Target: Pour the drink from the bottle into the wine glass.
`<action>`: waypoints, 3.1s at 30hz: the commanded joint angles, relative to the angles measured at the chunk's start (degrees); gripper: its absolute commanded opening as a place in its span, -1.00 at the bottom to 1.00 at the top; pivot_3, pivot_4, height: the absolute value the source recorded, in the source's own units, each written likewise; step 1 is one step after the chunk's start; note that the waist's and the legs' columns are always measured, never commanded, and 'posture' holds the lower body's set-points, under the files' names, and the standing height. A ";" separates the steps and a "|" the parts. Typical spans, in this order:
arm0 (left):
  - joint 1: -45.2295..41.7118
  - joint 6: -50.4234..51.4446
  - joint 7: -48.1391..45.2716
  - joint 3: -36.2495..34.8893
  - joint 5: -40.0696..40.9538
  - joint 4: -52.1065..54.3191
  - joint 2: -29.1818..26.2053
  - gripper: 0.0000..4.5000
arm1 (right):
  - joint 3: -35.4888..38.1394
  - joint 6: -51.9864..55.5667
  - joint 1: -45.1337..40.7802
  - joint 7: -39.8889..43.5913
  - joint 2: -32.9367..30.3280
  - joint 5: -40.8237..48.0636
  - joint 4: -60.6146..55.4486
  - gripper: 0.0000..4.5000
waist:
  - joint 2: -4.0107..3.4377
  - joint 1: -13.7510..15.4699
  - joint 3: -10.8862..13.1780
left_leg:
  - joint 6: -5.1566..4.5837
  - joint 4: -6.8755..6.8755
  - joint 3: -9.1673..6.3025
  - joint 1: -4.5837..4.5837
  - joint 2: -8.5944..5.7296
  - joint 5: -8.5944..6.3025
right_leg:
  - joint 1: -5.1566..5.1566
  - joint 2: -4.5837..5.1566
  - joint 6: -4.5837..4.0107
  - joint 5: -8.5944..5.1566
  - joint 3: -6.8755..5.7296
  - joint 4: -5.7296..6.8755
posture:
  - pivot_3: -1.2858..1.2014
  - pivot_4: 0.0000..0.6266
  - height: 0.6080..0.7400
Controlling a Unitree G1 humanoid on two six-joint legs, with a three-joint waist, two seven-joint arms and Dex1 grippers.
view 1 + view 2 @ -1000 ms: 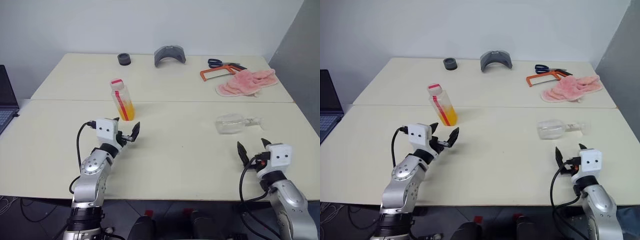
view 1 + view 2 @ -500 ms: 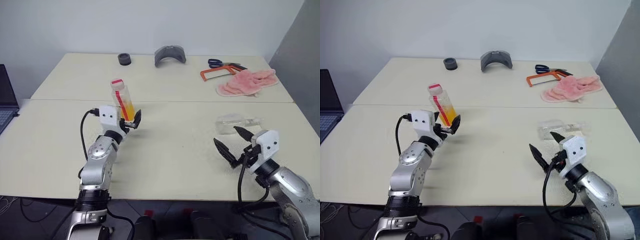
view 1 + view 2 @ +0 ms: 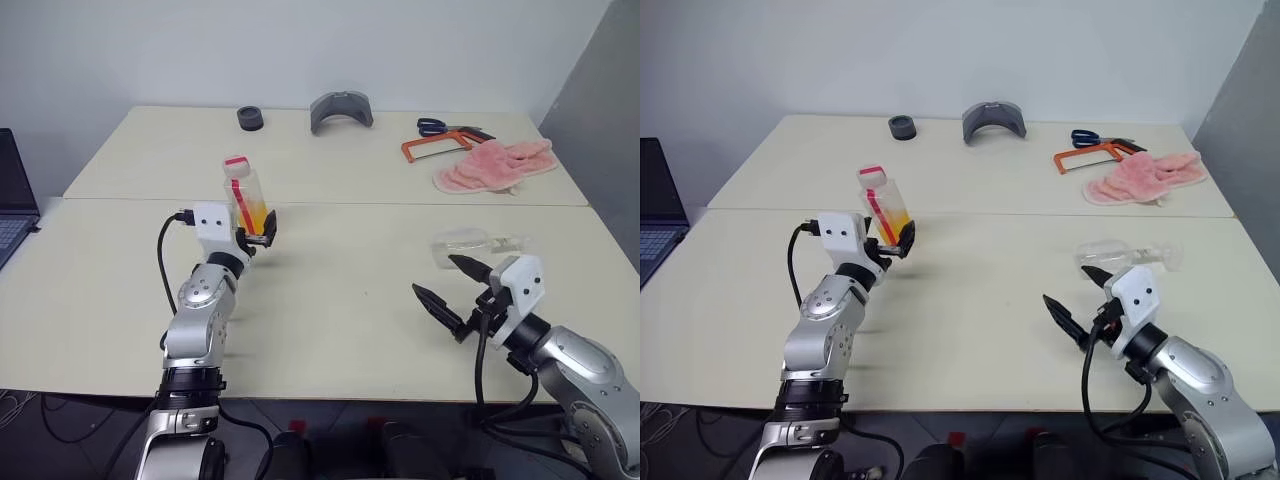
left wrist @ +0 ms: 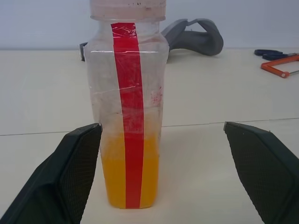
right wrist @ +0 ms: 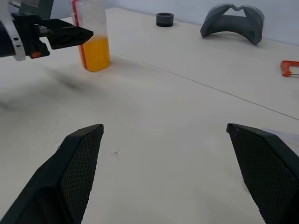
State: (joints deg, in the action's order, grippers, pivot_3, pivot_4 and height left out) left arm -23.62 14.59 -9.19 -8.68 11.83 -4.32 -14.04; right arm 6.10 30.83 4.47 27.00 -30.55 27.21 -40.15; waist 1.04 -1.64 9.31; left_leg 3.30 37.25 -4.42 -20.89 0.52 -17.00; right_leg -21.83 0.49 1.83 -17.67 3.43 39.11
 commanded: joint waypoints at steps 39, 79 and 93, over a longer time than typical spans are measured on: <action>-8.28 -1.14 -7.88 -2.39 1.08 -8.52 -5.92 0.99 | -1.96 6.56 -9.43 3.04 -2.32 5.87 -1.20 1.00 | 0.01 0.08 0.01 | 0.00 0.43 -0.32 -0.11 -0.03 -0.01 | 0.37 0.04 0.00 0.00 -0.92 -0.06 | 0.03 -0.52 1.00; -25.61 -10.88 -13.16 -0.39 -3.59 -33.69 -7.70 0.99 | -4.38 5.51 -13.66 3.93 -2.08 3.40 0.66 1.00 | 0.05 0.02 0.04 | 0.00 0.53 -0.41 -0.21 -0.06 -0.01 | 0.35 0.06 0.00 0.00 -1.02 -0.06 | 0.03 -0.52 1.00; -23.62 -10.52 -13.35 -1.16 -2.22 -31.24 -7.04 -0.15 | -4.26 5.40 -13.54 3.88 -2.02 3.38 0.59 1.00 | 0.06 0.02 0.05 | 0.00 0.53 -0.42 -0.25 -0.06 -0.01 | 0.32 0.07 0.00 0.00 -1.03 -0.06 | 0.03 -0.52 1.00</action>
State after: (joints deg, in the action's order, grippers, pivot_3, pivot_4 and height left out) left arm -47.06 4.71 -22.10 -9.16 8.89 -38.56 -20.78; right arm 1.08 37.68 -8.32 30.52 -32.66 30.37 -38.56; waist 1.10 -1.62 9.36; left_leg 3.30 37.78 -4.84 -21.14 0.46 -17.01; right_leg -21.51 0.56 1.83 -17.67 2.40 39.05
